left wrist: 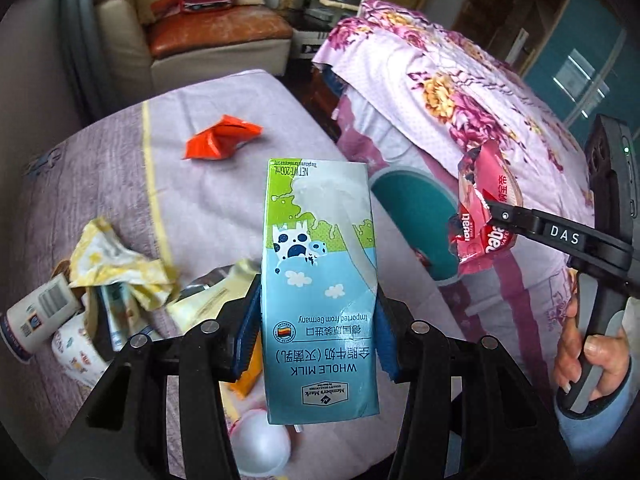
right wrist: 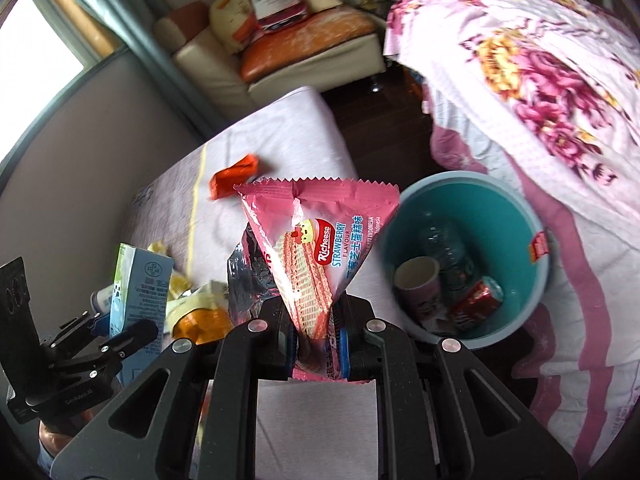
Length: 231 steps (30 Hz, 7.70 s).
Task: Collect trash
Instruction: 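Carry carton and wrapper over the wastebasket and open the left tool, then open the right tool to drop the pink wrapper into the wastebasket, then move the left tool to the white face mask while the right tool approaches the yellow-orange snack bag, then close the left tool on the face mask while the right tool grasps the snack bag, then carry mask and snack bag over the wastebasket while the right tool opens, then open the left tool to drop the face mask into the wastebasket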
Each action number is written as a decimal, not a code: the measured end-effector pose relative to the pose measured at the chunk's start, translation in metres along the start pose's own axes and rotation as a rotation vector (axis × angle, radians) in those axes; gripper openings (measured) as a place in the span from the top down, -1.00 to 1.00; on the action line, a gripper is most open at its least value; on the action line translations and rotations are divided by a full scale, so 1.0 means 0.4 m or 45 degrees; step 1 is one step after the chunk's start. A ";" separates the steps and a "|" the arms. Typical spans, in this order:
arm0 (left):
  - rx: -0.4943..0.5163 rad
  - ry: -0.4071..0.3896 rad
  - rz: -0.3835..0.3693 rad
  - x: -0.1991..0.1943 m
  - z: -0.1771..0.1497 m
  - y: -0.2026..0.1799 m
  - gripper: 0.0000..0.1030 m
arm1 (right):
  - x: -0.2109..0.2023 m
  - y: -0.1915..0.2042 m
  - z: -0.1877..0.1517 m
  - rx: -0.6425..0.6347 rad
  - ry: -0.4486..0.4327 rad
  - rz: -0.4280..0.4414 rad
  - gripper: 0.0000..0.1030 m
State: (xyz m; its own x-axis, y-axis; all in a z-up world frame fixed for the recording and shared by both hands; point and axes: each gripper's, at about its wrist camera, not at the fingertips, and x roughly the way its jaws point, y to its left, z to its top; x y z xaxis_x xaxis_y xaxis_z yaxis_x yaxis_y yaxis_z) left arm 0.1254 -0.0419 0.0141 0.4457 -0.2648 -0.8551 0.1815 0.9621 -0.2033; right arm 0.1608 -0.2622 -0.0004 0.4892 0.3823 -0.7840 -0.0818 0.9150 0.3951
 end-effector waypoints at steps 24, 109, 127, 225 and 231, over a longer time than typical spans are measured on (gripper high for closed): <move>0.177 0.231 -0.130 0.320 0.156 -0.326 0.03 | -0.042 -0.340 0.061 0.248 -0.071 -0.135 0.71; -0.392 -0.042 0.098 -0.040 -0.190 0.364 -0.75 | 0.235 0.297 -0.064 -0.280 0.370 -0.054 -0.52; -0.596 -0.094 0.250 -0.019 -0.271 0.545 -0.75 | 0.367 0.391 -0.119 -0.349 0.506 -0.028 -0.60; 0.087 0.115 -0.237 0.264 0.146 -0.233 0.58 | 0.028 -0.293 0.056 0.094 0.045 -0.269 -0.33; 0.088 0.140 -0.228 0.293 0.154 -0.242 0.58 | 0.046 -0.329 0.060 0.172 0.068 -0.237 -0.43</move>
State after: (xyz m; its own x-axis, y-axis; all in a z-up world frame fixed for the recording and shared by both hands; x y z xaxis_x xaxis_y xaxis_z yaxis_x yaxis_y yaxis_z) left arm 0.2139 -0.1699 -0.0370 0.3033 -0.4190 -0.8558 0.3108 0.8925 -0.3268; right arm 0.2015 -0.3788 -0.0552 0.4380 0.2179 -0.8722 0.1242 0.9462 0.2988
